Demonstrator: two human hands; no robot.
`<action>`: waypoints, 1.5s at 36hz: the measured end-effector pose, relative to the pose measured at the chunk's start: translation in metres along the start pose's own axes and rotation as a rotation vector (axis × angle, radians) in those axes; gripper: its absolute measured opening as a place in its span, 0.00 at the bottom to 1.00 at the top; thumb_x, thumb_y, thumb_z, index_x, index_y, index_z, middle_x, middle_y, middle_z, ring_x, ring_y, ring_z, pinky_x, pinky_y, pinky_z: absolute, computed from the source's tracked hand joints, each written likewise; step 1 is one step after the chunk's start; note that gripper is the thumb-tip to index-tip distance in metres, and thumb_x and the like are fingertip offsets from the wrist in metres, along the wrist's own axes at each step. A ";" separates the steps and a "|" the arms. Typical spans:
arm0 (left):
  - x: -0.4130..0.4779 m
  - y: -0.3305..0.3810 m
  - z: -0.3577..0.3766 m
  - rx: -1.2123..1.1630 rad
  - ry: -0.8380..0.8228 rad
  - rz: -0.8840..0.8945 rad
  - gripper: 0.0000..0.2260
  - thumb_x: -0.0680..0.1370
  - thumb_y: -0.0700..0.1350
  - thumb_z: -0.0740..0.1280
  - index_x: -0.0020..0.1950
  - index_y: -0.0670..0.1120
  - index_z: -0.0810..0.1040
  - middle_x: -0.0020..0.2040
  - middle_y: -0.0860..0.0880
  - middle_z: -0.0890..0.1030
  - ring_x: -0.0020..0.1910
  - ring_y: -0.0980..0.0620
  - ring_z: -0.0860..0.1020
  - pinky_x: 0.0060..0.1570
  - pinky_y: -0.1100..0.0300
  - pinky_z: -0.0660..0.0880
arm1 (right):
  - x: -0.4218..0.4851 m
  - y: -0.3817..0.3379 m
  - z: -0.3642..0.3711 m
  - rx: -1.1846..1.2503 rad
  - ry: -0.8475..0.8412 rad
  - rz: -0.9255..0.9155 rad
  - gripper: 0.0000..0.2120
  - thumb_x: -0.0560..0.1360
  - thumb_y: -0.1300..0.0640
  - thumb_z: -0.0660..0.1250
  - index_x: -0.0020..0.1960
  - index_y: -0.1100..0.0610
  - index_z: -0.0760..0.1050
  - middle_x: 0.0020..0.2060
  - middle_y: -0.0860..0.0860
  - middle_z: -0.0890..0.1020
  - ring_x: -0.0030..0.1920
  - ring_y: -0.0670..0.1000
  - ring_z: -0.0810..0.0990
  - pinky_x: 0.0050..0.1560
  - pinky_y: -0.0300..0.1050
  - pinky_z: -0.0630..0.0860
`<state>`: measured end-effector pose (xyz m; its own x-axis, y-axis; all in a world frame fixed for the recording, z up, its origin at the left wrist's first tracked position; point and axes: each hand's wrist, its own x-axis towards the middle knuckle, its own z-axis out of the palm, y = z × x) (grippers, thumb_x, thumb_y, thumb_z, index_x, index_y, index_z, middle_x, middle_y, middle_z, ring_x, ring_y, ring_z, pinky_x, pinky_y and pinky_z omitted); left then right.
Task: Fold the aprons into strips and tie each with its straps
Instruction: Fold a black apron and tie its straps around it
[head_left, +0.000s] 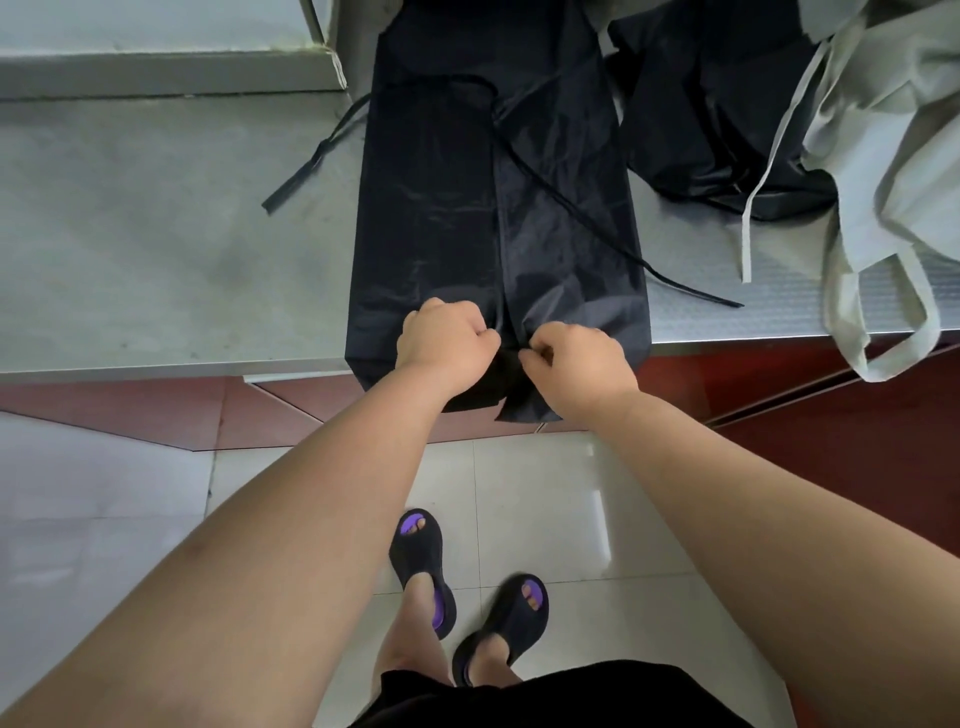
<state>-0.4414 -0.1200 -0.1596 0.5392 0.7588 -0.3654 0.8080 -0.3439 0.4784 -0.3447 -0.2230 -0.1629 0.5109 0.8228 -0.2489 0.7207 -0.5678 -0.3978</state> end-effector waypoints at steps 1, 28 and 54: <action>0.001 0.000 0.000 -0.027 -0.006 -0.005 0.06 0.77 0.49 0.62 0.45 0.51 0.78 0.56 0.46 0.75 0.53 0.43 0.74 0.53 0.49 0.75 | 0.000 0.000 0.001 -0.012 0.000 -0.017 0.07 0.79 0.50 0.59 0.43 0.51 0.69 0.41 0.51 0.78 0.46 0.57 0.75 0.49 0.47 0.66; -0.008 -0.019 -0.001 0.372 -0.048 0.092 0.23 0.80 0.61 0.54 0.74 0.63 0.56 0.78 0.47 0.47 0.76 0.40 0.44 0.72 0.43 0.48 | 0.013 -0.001 -0.015 -0.282 -0.095 0.021 0.26 0.76 0.39 0.58 0.72 0.45 0.63 0.70 0.55 0.63 0.69 0.59 0.62 0.67 0.54 0.60; 0.174 0.005 -0.088 0.283 -0.134 0.371 0.23 0.75 0.54 0.67 0.68 0.54 0.68 0.72 0.51 0.61 0.68 0.46 0.60 0.64 0.51 0.68 | 0.191 -0.035 -0.064 -0.051 -0.161 0.175 0.23 0.78 0.54 0.60 0.72 0.52 0.65 0.72 0.53 0.62 0.67 0.57 0.68 0.66 0.51 0.68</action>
<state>-0.3638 0.0592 -0.1503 0.8141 0.4846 -0.3200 0.5780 -0.7292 0.3663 -0.2427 -0.0475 -0.1404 0.5517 0.7031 -0.4487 0.6530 -0.6988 -0.2920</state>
